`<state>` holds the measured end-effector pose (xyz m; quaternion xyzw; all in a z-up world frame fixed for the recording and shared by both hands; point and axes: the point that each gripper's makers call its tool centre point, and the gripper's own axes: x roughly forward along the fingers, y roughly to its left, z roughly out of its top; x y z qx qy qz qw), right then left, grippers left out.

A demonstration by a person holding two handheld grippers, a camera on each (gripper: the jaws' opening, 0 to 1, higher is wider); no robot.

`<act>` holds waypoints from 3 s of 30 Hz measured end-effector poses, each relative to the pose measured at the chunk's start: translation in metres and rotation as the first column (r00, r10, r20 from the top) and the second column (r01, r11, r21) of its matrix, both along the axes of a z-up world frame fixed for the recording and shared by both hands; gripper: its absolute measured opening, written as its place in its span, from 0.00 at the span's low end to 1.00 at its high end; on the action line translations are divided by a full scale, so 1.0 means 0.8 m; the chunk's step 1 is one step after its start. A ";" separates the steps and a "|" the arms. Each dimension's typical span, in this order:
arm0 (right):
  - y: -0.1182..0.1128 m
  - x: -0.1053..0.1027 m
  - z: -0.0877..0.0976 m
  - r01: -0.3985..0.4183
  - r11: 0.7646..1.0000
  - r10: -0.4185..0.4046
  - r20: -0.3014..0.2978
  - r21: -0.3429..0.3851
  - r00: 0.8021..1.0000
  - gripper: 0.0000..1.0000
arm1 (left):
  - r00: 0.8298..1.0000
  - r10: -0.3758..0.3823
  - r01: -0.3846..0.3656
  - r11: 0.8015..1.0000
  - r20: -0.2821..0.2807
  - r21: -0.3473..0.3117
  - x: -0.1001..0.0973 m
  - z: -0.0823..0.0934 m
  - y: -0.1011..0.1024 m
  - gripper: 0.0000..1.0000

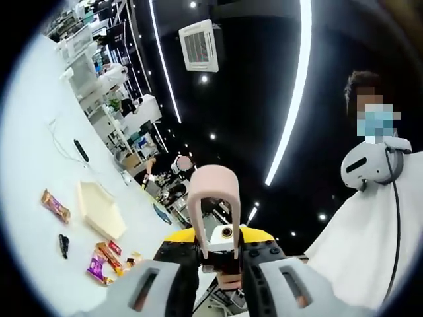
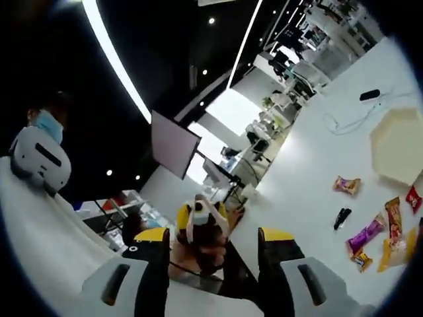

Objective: Place the target food into the container with the food tongs after gripping and lifting it, then release it inside without dropping or visibly crushing the food.

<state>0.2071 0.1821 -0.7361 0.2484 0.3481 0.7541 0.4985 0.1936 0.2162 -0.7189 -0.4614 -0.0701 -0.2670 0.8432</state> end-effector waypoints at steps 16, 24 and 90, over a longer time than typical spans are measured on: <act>0.008 -0.009 0.010 -0.066 0.997 0.064 0.033 0.051 0.997 0.27 | 1.000 -0.001 0.000 1.000 0.031 0.018 -0.007 0.006 -0.006 0.20; 0.008 -0.008 0.018 -0.087 0.991 0.083 0.047 0.099 0.995 0.24 | 0.999 -0.020 0.019 0.999 0.028 0.043 -0.009 0.007 -0.011 0.18; 0.016 -0.039 0.001 -0.149 0.987 0.152 -0.047 0.067 0.987 0.19 | 0.997 -0.072 0.072 0.991 -0.010 0.114 -0.013 -0.004 -0.032 0.21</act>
